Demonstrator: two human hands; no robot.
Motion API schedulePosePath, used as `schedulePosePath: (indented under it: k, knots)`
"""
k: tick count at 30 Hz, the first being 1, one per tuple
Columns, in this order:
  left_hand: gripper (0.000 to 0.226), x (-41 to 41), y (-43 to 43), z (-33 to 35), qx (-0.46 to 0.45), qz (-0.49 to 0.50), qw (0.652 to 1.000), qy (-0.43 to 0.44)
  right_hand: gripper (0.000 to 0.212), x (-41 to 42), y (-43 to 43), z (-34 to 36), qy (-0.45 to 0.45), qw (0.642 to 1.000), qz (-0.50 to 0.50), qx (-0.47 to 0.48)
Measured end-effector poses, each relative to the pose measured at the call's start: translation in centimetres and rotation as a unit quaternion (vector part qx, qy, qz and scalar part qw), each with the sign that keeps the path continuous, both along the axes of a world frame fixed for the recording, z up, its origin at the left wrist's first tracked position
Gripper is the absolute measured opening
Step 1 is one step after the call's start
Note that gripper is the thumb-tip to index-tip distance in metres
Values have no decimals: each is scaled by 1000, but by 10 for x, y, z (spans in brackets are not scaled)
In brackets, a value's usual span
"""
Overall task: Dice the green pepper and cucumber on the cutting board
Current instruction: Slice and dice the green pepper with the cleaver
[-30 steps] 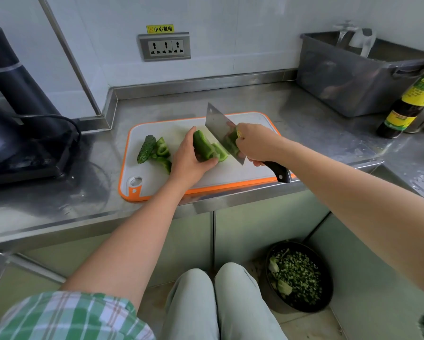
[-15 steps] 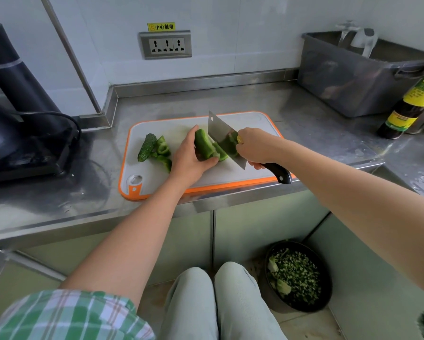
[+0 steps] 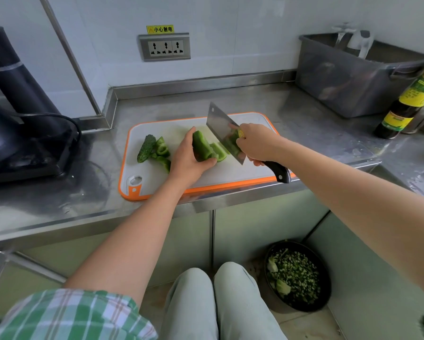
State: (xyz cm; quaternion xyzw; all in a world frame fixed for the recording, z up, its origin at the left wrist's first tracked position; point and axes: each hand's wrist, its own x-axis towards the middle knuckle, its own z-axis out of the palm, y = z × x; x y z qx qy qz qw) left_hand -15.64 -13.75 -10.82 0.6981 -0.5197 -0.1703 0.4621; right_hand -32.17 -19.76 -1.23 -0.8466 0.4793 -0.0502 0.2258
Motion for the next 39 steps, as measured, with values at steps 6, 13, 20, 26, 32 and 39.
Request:
schedulePosePath:
  k: [6, 13, 20, 26, 32, 39]
  knots:
    - [97, 1, 0, -2, -2, -3, 1000, 13, 11, 3, 7, -2, 65, 998, 19, -13]
    - [96, 1, -2, -2, -4, -2, 1000, 21, 15, 14, 7, -14, 82, 996, 5, -30]
    - [91, 1, 0, -1, -6, 10, 1000, 9, 12, 23, 2, -24, 31, 999, -34, -26]
    - [90, 1, -1, -2, -3, 10, 1000, 5, 33, 10, -2, -14, -26, 999, -30, 12]
    - [93, 2, 0, -2, 0, 4, 1000, 4, 15, 7, 6, 3, 65, 998, 6, 0]
    - [93, 1, 0, -1, -3, 4, 1000, 6, 12, 14, 11, -6, 86, 996, 3, -20]
